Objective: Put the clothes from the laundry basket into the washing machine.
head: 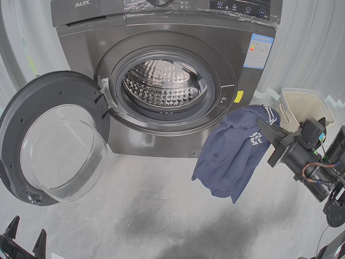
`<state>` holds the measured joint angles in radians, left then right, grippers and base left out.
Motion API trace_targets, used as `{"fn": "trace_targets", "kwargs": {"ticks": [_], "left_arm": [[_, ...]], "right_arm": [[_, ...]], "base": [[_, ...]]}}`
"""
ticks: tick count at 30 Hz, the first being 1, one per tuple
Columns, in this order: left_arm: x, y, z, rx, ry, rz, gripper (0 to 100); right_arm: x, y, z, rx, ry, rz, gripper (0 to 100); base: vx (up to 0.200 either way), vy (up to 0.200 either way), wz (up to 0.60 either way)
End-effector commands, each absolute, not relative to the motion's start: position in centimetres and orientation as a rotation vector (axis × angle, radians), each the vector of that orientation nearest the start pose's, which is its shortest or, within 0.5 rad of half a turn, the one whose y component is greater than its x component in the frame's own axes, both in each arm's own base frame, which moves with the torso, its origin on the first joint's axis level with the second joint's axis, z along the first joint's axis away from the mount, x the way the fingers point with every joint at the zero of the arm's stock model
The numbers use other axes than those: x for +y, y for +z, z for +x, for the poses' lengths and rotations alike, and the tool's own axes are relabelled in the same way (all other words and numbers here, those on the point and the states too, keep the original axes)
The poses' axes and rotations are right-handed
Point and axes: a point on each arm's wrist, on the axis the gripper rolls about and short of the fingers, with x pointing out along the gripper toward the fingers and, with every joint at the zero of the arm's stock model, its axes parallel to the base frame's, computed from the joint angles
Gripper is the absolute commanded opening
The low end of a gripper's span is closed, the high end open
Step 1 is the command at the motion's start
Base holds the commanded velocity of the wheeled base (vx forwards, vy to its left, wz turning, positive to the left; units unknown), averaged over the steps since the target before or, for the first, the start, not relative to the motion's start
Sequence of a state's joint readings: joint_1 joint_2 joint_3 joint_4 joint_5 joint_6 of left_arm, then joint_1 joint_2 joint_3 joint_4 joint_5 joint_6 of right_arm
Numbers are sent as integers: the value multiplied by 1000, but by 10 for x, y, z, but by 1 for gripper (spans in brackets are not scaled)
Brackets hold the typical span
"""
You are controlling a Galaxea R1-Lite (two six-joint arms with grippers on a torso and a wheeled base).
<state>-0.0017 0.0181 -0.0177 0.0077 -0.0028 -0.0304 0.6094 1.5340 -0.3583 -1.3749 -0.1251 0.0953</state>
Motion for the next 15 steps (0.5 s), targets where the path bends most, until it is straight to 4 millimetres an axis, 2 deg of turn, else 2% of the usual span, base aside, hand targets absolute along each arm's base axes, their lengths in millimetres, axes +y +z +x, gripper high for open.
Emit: {"fn": "trace_targets", "kwargs": {"ticks": [1, 5, 15], "left_arm": [[0, 76, -23, 6, -5, -31, 100], [0, 76, -23, 6, -3, -31, 100], [0, 76, -23, 6, -5, -31, 100]], "right_arm": [[127, 188, 187, -165, 490, 165, 0], [127, 187, 187, -164, 490, 165, 0], [127, 187, 187, -159, 492, 163, 0]], "base": [[200, 0, 0], [200, 0, 0], [0, 0, 0]]}}
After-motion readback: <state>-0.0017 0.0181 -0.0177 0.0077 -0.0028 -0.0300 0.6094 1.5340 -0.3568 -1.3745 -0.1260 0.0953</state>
